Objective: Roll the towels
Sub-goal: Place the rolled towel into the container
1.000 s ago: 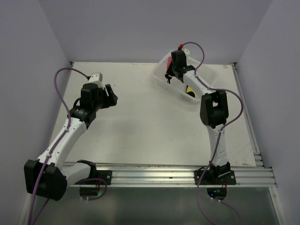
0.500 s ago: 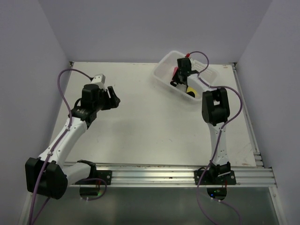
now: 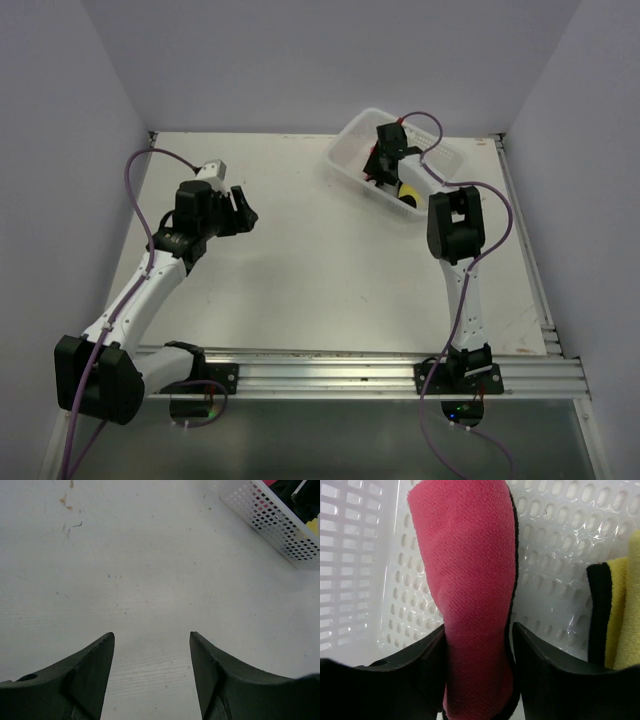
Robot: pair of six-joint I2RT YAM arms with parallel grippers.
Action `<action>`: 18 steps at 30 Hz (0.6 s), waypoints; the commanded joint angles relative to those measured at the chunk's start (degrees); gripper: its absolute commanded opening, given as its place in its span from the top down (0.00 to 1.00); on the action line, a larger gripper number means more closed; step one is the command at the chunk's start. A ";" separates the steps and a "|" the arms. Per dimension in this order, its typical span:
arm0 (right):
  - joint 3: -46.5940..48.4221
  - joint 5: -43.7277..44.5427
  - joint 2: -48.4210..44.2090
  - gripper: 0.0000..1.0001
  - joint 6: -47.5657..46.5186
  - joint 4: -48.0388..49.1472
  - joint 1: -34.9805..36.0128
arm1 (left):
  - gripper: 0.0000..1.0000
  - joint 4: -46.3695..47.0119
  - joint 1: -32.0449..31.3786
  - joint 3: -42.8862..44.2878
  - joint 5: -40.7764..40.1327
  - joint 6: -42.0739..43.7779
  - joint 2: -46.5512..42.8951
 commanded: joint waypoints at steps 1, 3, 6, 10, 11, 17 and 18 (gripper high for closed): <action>1.56 0.62 1.45 0.43 -1.48 -5.24 -0.44 | 0.34 2.07 0.60 -0.03 0.87 1.60 -0.08; 1.56 0.62 0.92 0.33 -1.49 -5.76 -0.44 | 0.34 1.99 0.60 -0.03 0.87 1.60 0.09; 1.82 0.36 -0.57 0.28 -1.92 -6.12 -0.44 | 0.34 1.99 0.60 -0.03 0.79 1.60 -0.08; 4.98 -0.26 -2.25 0.19 -3.06 -8.57 -0.44 | 0.34 1.81 0.69 0.06 0.61 2.03 -0.43; 7.60 -0.17 -2.51 0.15 -3.33 -10.84 -0.52 | 0.34 1.81 0.69 0.14 0.52 2.21 -0.52; 16.50 3.07 -4.18 0.01 -4.56 -19.63 -0.61 | 0.34 1.72 0.95 0.06 -0.18 2.47 -1.14; 17.11 3.43 -4.96 0.01 -4.74 -20.52 -0.61 | 0.34 1.63 0.95 0.14 -0.27 2.56 -1.22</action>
